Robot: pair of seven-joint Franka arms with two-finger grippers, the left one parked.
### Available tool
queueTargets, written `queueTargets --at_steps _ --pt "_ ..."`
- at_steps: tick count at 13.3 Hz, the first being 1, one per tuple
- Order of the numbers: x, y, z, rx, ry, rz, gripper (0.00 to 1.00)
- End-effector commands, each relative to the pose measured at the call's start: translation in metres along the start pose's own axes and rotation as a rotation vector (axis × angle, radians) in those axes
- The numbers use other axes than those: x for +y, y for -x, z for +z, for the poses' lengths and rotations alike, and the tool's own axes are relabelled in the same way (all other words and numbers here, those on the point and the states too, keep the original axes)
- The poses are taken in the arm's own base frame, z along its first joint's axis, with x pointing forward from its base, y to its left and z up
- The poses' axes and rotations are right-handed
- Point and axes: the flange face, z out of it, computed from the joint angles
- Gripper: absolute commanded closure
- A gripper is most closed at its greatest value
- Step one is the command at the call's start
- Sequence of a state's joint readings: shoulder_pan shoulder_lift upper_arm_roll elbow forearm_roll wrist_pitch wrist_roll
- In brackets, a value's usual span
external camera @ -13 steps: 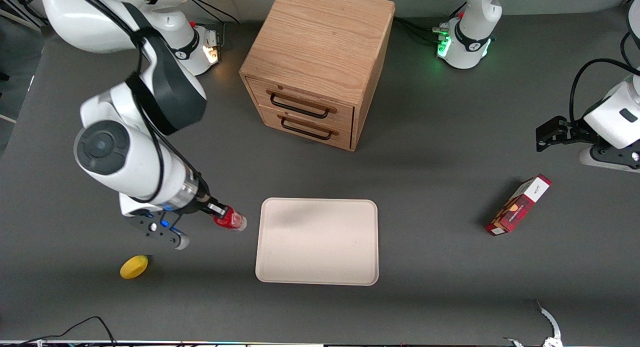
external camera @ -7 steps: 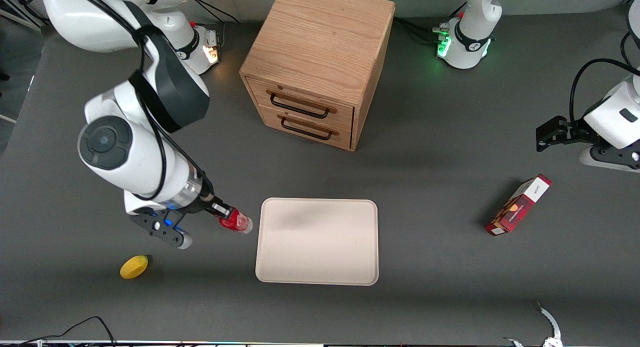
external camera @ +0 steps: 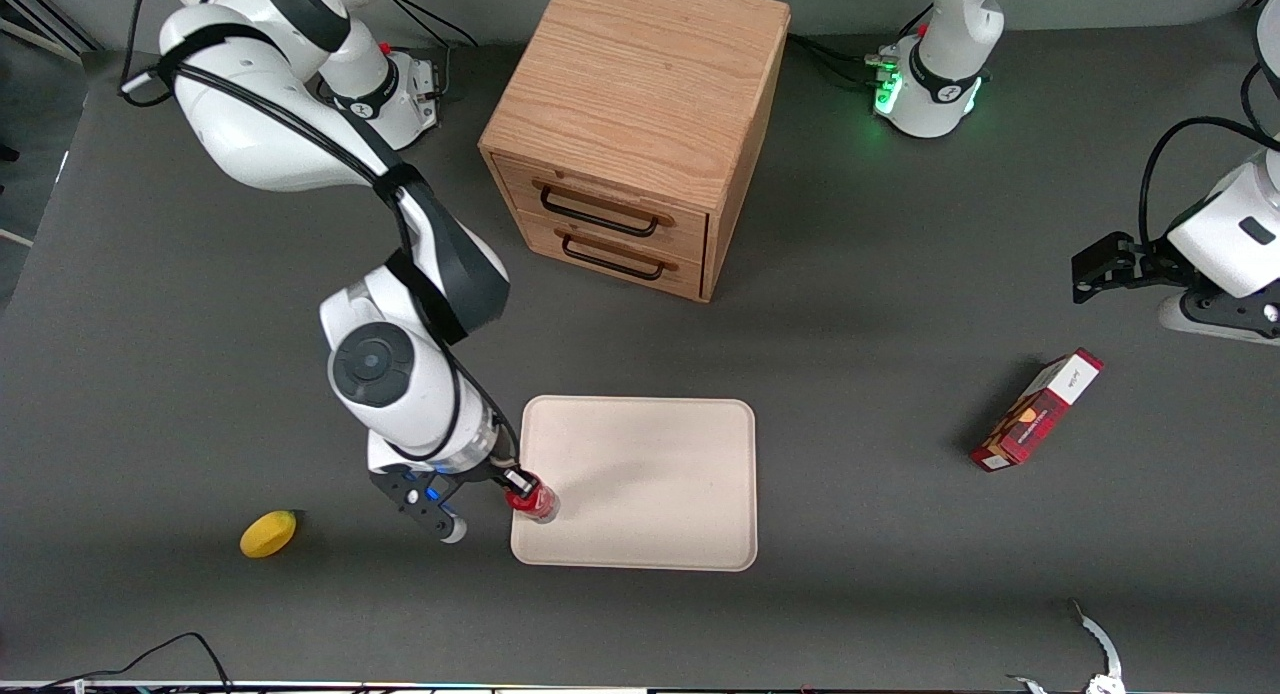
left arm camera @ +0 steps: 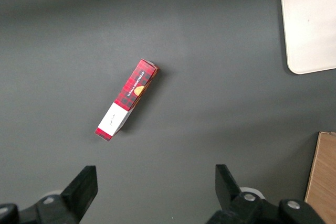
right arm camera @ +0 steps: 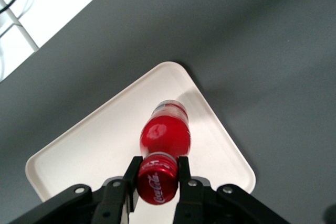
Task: Place coke bottle on tray
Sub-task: 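Stand the bottle upright and lower it onto the tray's rim area, then open the right gripper to release the bottle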
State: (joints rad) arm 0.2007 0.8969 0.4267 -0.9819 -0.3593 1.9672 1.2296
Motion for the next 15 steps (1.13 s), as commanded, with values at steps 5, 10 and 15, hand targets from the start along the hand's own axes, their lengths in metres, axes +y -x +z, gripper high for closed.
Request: queueTargets --at_steps 5,10,15 --pt "-0.002 0.001 0.025 0.098 0.025 0.007 0.12" --pt "-0.003 0.009 -0.019 0.117 0.052 -0.067 0.00" --pt "0.052 0.035 -0.224 0.069 0.204 -0.305 0.00"
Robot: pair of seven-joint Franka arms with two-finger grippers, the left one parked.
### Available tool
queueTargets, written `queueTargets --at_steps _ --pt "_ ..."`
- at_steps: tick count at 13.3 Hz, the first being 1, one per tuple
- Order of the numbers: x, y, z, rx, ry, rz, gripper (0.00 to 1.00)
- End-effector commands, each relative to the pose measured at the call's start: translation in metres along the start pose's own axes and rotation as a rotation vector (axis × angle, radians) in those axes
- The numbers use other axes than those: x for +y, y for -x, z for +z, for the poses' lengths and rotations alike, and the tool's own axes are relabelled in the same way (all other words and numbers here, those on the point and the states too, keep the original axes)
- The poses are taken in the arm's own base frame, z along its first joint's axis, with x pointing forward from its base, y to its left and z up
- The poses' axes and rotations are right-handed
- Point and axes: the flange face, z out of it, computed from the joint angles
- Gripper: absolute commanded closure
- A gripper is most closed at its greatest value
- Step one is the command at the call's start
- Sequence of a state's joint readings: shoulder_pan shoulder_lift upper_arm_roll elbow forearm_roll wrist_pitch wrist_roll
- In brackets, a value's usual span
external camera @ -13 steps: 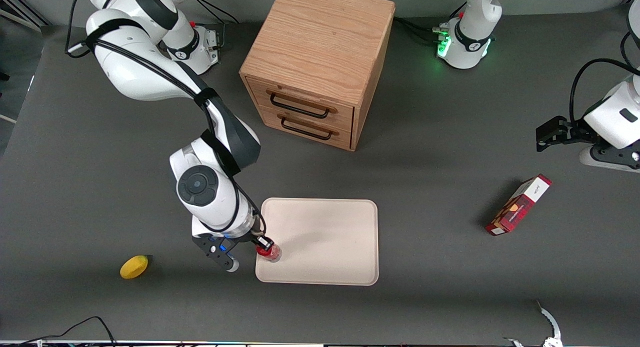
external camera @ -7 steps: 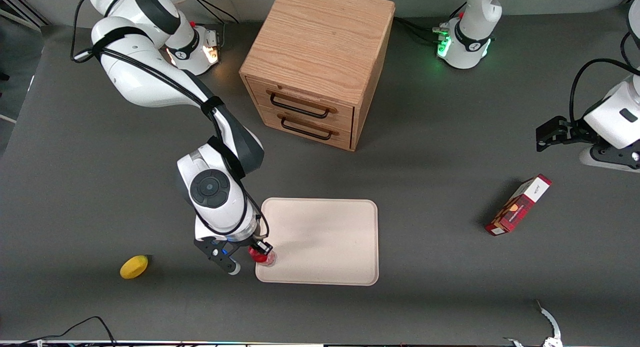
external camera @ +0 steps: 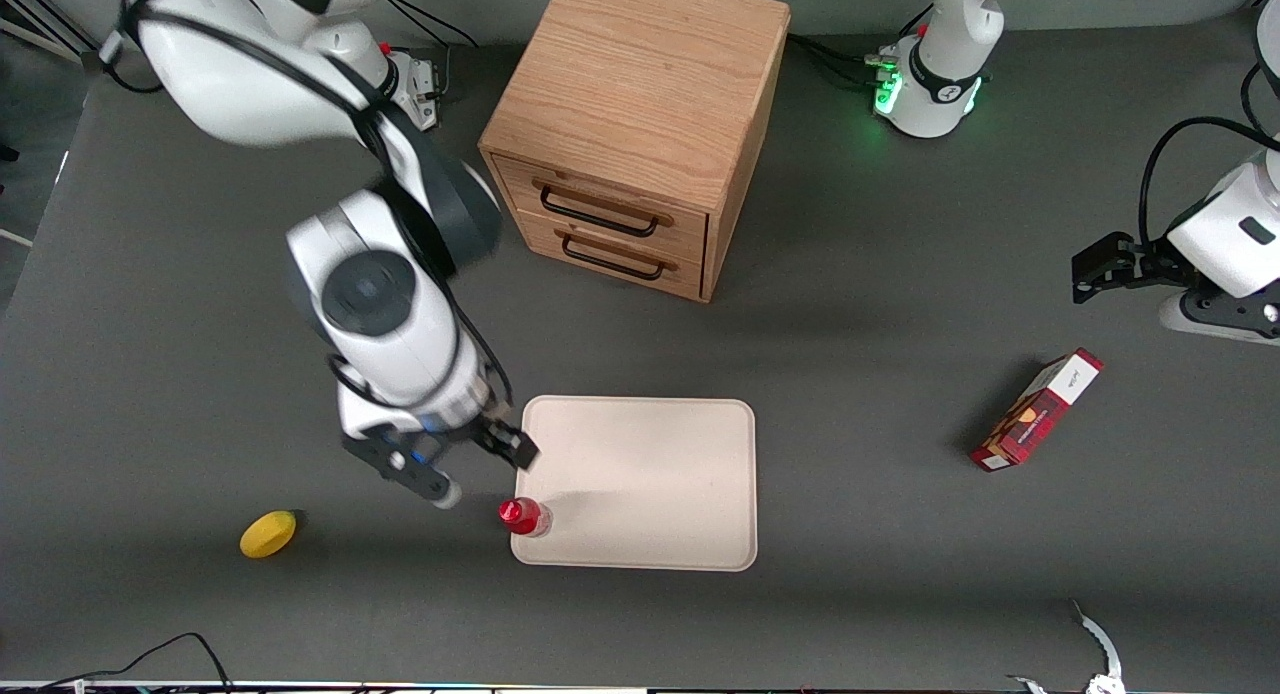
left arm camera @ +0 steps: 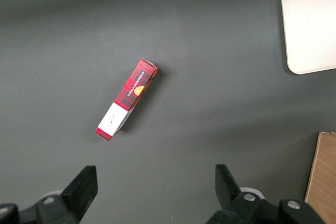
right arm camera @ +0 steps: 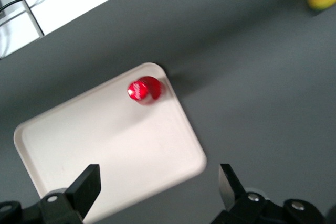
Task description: Place coke bottle on tray
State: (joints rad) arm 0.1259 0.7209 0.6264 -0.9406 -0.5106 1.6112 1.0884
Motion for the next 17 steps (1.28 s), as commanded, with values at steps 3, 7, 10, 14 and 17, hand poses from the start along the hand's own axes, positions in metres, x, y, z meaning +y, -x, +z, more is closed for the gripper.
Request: queueTargets --at_steps 3,7,10,14,17 --pt "0.129 0.016 -0.163 -0.087 0.090 -0.247 0.00" --pt "0.272 -0.023 -0.200 -0.205 0.023 -0.283 0.00" --pt "0.333 -0.005 -0.161 -0.176 -0.006 -0.282 0.00" --pt "0.342 0.022 -0.122 -0.122 -0.024 -0.283 0.00" --pt "0.339 0.018 -0.136 -0.112 -0.034 -0.215 0.00"
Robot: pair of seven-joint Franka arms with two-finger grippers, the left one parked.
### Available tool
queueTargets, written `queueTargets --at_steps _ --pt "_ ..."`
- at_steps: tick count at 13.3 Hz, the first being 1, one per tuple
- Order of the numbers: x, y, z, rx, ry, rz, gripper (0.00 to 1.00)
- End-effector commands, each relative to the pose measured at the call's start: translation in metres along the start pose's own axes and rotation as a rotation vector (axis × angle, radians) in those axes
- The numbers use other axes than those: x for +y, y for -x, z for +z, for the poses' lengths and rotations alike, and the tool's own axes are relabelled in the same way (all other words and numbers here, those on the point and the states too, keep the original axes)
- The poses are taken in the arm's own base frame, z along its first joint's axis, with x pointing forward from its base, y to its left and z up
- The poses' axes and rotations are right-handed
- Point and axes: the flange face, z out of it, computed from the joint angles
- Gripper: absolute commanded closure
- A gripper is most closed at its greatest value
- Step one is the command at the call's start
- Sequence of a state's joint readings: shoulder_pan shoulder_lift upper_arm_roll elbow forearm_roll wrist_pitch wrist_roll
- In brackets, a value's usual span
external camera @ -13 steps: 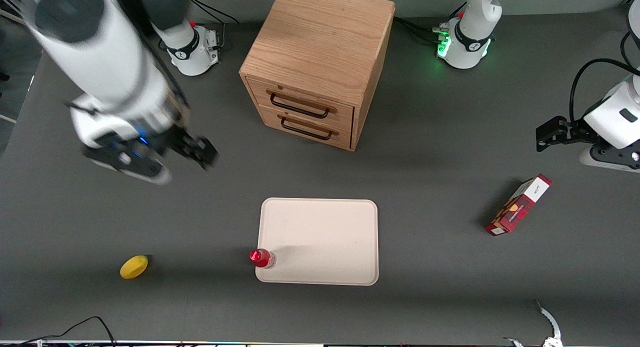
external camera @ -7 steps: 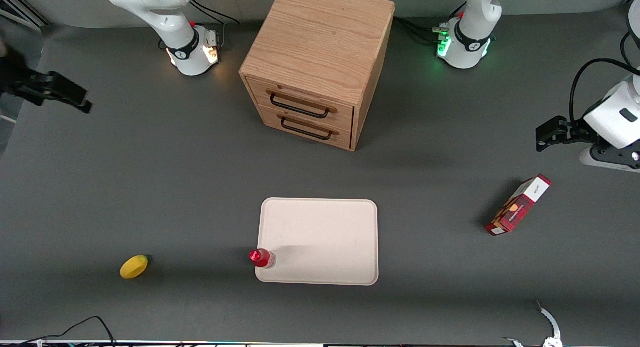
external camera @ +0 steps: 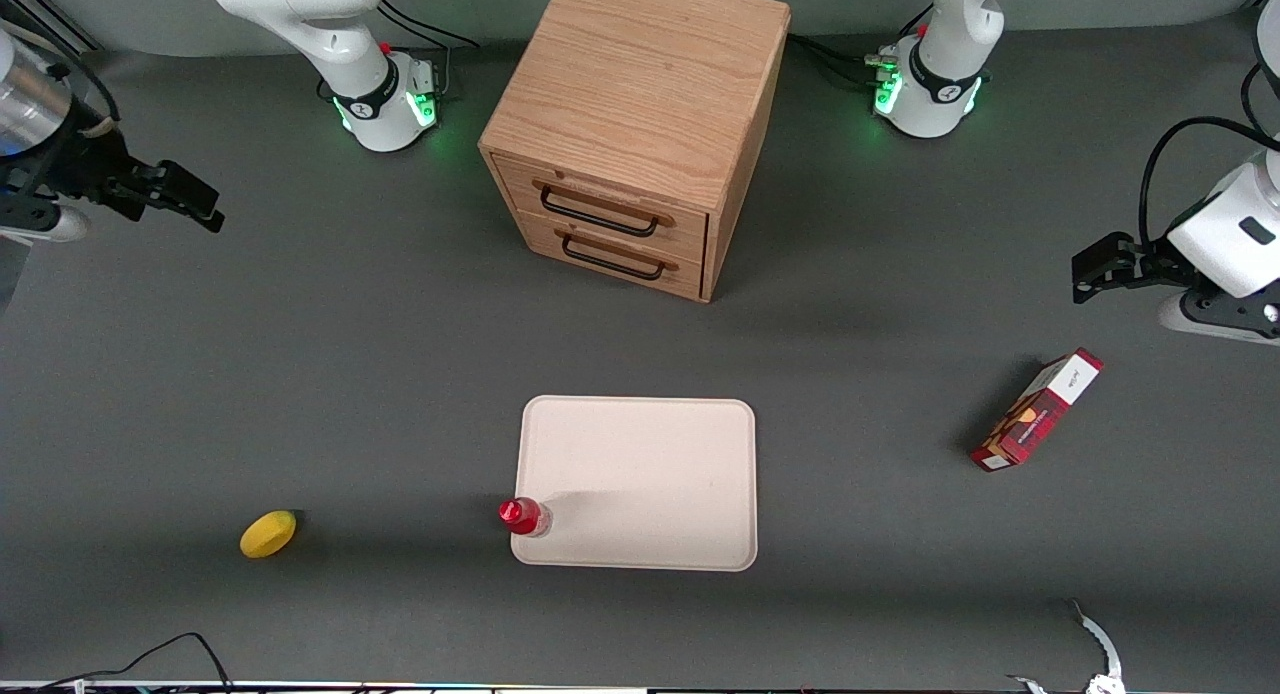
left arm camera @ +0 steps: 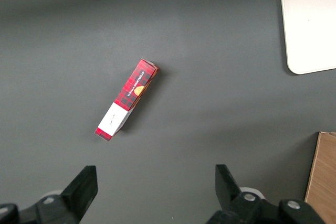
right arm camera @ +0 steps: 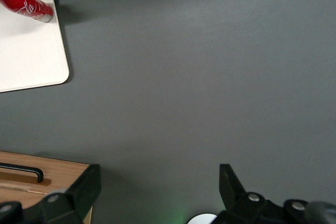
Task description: Place coke bottle on tray
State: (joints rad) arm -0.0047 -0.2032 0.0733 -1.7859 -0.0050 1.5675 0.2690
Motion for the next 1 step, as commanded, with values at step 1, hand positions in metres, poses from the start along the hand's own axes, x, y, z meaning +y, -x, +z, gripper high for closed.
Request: queueTargets --at_steps 1 --pt "0.0026 0.0058 -0.0149 0.016 -0.042 0.066 0.00"
